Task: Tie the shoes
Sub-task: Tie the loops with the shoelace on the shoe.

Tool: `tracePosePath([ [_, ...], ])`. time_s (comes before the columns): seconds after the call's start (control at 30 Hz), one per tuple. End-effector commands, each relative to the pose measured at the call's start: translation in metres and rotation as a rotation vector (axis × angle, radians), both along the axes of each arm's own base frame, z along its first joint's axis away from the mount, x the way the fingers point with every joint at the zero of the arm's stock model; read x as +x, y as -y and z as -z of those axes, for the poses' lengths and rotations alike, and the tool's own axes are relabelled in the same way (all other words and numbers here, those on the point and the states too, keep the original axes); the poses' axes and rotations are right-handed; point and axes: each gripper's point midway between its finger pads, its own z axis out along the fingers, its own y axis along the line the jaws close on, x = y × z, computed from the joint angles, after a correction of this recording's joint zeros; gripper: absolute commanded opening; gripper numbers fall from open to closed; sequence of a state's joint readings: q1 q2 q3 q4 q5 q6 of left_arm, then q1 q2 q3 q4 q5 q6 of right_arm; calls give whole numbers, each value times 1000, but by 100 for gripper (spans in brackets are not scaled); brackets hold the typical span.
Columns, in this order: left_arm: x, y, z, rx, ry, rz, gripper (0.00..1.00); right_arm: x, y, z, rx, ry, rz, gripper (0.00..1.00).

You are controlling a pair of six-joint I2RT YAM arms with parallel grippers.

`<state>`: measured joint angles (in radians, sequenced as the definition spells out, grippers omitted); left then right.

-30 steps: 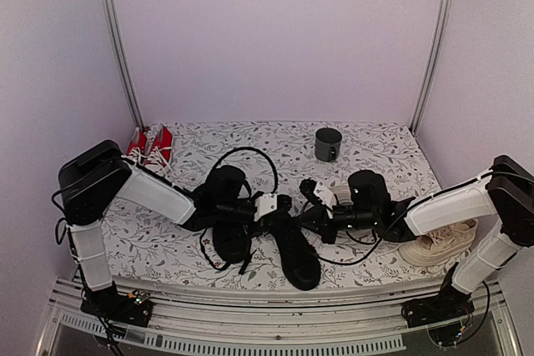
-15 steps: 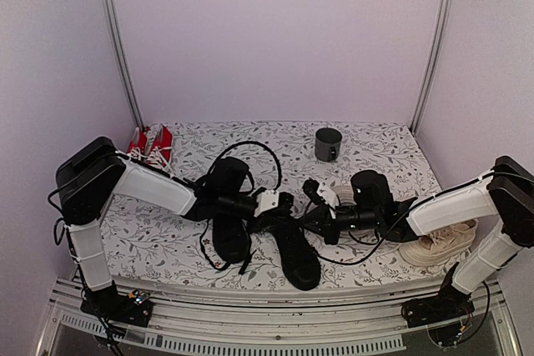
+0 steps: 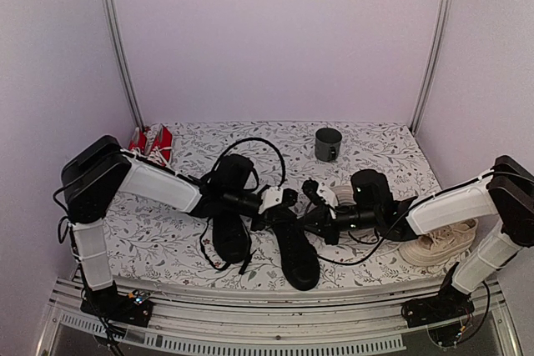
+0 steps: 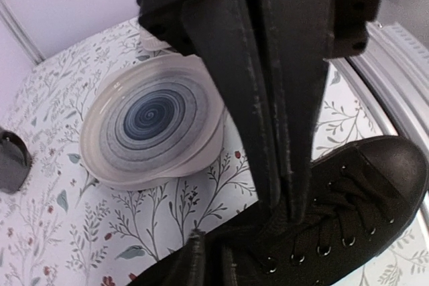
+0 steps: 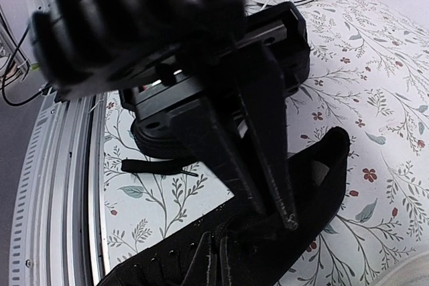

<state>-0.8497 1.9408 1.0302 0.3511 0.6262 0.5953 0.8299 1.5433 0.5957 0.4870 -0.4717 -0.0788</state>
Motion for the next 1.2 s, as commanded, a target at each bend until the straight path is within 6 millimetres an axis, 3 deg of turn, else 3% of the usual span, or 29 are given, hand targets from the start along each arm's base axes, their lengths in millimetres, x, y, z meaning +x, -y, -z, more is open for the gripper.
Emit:
tracePosePath([
  [0.0, 1, 2, 15, 16, -43, 10, 0, 0, -7, -12, 37, 4, -36, 8],
  [0.13, 3, 4, 14, 6, -36, -14, 0, 1, 1, -25, 78, -40, -56, 28],
  [0.2, 4, 4, 13, 1, -29, -26, 0, 5, 9, -37, 141, -97, -68, 32],
  [0.3, 6, 5, 12, -6, -24, -46, 0, 17, 18, -38, 181, -225, -45, 32],
  [0.57, 5, 2, 12, -17, -20, -65, 0, 37, 13, 1, 127, -355, 50, 18],
  [0.73, 6, 2, 13, -16, -19, -70, 0, 36, 8, 14, 110, -403, 46, 13],
  [1.17, 8, 3, 10, -25, -11, -78, 0, 21, -5, 12, 123, -379, -48, 16],
])
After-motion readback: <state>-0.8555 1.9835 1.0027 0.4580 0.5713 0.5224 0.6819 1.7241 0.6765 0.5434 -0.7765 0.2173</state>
